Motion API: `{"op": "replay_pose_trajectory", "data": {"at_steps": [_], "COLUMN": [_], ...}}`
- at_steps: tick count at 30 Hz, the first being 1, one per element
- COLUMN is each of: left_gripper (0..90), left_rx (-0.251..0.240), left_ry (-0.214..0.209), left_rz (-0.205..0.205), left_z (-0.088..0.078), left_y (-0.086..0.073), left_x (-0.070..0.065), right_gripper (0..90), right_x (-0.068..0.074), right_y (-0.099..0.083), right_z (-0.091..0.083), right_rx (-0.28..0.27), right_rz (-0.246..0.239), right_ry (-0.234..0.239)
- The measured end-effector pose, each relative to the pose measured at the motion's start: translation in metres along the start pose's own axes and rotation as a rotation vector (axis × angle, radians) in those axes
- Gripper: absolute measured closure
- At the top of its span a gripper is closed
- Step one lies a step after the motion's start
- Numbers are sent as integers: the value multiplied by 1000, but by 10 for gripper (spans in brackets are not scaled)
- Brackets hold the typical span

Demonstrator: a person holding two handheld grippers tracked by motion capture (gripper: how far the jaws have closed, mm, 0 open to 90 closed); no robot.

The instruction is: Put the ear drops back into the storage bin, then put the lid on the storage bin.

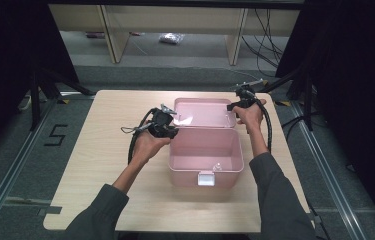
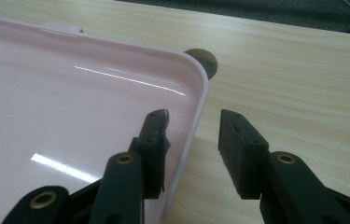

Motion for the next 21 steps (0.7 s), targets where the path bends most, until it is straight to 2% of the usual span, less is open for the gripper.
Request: {"op": "replay_pose_trajectory", "data": {"at_steps": [1,2,5,6,7,8,9,11,12,13,14,16,18,19,20,21], "left_gripper": [805,805,805,805,805,805,805,805,805,805,805,805,805,806,806,807], "left_rx": [0,0,-1,-1,-1,-1,-1,-1,-2,-1,-2,4,1,2,2,3], "left_ry": [-1,-1,-2,-2,-2,-2,-3,-2,-2,-2,-1,8,11,10,9,10], "left_rz": [0,-1,-2,-1,-1,-3,-4,-2,-3,-2,-1,9,9,10,9,9], "left_z": [0,0,0,0,0,0,0,0,0,0,0,0,0,0,0,0], "left_y": [0,0,0,0,0,0,0,0,0,0,0,0,0,0,0,0], "left_x": [0,0,0,0,0,0,0,0,0,0,0,1,1,1,1,1], "right_gripper": [634,637,639,640,642,644,646,655,666,678,706,773,782,785,788,790], "right_x": [-4,-5,-2,-2,2,0,-6,-6,-2,-1,-5,-2,-2,1,-2,-2], "right_y": [0,0,1,1,1,1,1,1,1,1,2,3,4,4,5,6], "right_z": [1,1,2,2,3,3,4,5,6,6,5,5,4,4,3,3], "right_rx": [-4,2,3,2,5,-5,-8,-5,-6,-8,-11,-19,-17,-10,-17,-26], "right_rz": [-37,-33,6,3,51,27,-22,-4,38,42,-5,4,-29,2,-34,-29], "right_ry": [-16,-24,-23,-21,-2,-6,-26,-22,-10,-9,-16,-11,-27,-36,-46,-53]}}
Point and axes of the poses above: each handheld gripper's, and its own axes: z roughly forward along the jaws, y roughly out of its top, x roughly to its left, the point moved 9 cm from there along z, roughly forward along the jaws, and after that the axes turned 9 degrees about -z, right-handed, at the moved point
